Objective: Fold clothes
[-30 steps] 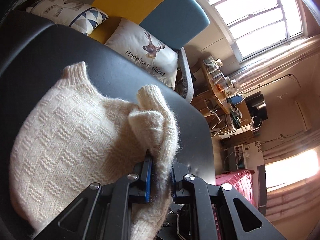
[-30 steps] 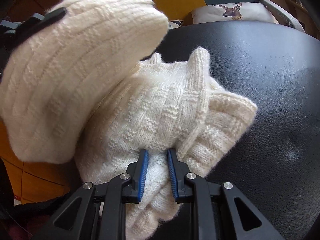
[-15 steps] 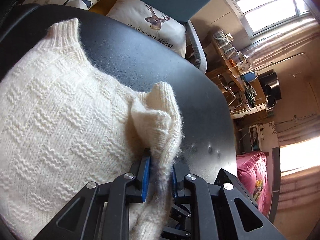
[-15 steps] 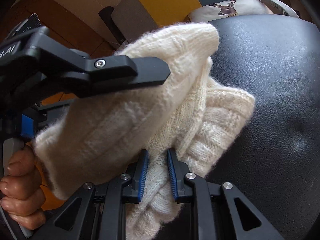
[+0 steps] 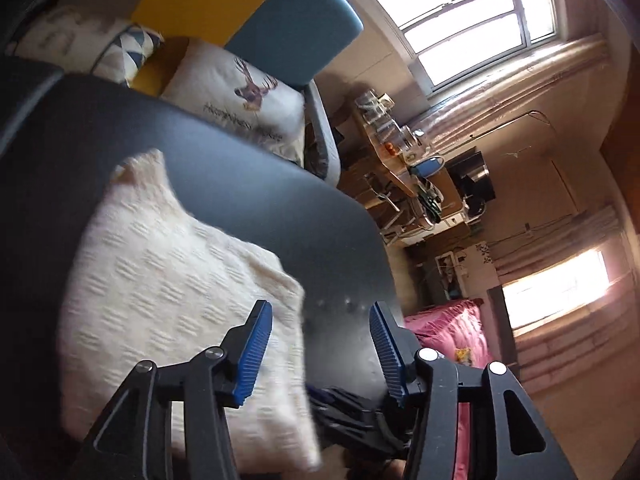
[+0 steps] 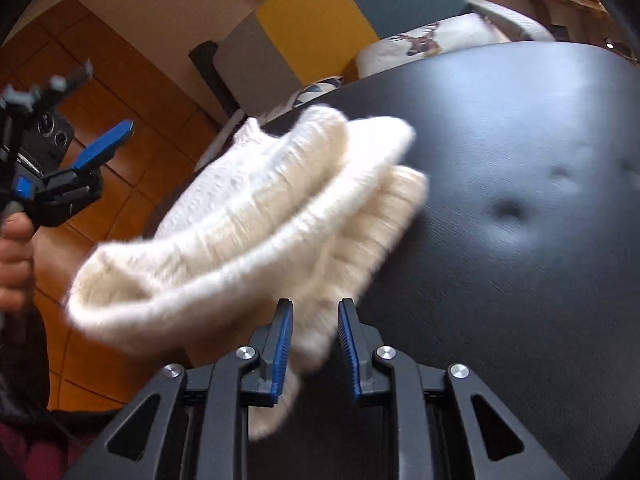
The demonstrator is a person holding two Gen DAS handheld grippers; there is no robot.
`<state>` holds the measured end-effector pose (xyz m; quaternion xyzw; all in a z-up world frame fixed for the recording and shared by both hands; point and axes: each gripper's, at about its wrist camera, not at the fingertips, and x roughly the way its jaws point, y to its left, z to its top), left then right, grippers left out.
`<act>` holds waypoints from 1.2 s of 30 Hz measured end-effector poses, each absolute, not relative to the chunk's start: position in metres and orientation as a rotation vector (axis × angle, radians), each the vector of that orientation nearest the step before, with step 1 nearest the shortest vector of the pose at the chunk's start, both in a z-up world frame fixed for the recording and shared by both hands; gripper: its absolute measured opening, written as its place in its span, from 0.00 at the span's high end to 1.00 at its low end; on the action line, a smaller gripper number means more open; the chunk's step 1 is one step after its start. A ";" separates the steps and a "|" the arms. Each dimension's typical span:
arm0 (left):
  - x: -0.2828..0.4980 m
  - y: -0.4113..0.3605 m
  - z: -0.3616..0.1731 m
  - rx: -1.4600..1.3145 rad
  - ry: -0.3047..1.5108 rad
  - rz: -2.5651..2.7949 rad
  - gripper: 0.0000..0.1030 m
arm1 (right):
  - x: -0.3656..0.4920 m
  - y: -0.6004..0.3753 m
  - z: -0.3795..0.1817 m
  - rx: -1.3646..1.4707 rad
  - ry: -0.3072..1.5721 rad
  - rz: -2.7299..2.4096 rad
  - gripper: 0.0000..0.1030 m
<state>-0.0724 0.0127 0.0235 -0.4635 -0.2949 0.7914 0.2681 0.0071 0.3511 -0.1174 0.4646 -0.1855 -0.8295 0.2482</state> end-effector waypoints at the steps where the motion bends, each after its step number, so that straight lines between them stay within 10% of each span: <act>1: -0.069 -0.009 0.021 -1.240 -0.773 2.185 0.47 | 0.017 0.358 -0.112 1.267 -0.497 -2.278 0.76; 16: -0.022 -0.059 -0.059 -1.187 -0.389 2.196 0.49 | -0.037 0.251 -0.025 1.398 -0.111 -1.895 0.71; 27: -0.031 -0.040 -0.076 -1.156 -0.367 2.002 0.47 | -0.028 0.275 -0.127 1.440 -0.770 -1.534 0.72; 29: -0.027 -0.038 -0.079 -1.167 -0.329 1.991 0.50 | -0.018 0.302 -0.159 1.527 -0.825 -1.583 0.97; 36: -0.012 -0.034 -0.088 -1.206 -0.202 1.951 0.57 | 0.008 0.317 -0.157 1.456 -0.864 -1.706 0.91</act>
